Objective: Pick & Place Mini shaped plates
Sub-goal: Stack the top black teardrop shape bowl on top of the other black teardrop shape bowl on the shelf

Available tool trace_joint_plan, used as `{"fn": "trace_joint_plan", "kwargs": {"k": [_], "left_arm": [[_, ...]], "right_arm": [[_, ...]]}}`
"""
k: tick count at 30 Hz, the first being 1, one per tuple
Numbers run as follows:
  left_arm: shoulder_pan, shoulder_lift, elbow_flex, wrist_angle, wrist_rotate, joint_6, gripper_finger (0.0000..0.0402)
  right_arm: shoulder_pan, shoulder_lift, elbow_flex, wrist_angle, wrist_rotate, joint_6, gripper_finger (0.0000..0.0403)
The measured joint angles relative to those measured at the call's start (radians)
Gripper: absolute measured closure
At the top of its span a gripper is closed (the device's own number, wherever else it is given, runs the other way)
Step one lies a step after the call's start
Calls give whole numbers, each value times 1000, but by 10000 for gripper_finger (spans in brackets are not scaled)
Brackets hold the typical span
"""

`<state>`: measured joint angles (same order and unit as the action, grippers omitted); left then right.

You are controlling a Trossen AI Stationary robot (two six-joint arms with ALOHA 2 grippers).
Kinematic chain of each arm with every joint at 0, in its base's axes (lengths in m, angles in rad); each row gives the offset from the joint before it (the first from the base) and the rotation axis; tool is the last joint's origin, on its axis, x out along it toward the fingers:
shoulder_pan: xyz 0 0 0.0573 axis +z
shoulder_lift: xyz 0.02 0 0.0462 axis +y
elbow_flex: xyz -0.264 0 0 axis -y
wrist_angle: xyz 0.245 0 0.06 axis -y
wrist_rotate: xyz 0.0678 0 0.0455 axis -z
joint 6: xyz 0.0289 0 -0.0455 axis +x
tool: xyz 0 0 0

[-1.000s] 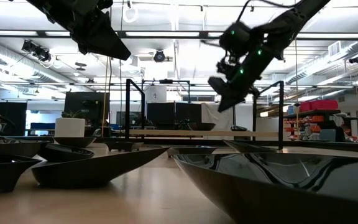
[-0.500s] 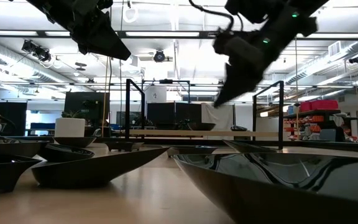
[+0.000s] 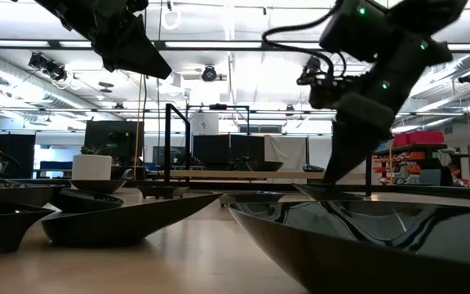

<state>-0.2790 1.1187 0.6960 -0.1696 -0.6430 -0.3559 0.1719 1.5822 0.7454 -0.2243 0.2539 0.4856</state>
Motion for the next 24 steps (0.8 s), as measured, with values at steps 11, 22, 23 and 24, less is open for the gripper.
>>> {"fn": "trace_joint_plan", "kwargs": {"k": [11, 22, 23, 24], "left_arm": [[0, 0, 0, 0, 0, 0, 296], [0, 0, 0, 0, 0, -1, 296], [0, 0, 0, 0, 0, -1, 296], [0, 0, 0, 0, 0, -1, 296]], "right_arm": [[0, 0, -105, 110, 89, -42, 243], [0, 0, -108, 118, 98, -42, 378], [0, 0, -108, 120, 98, -42, 389], [0, 0, -108, 121, 98, -42, 395]]}}
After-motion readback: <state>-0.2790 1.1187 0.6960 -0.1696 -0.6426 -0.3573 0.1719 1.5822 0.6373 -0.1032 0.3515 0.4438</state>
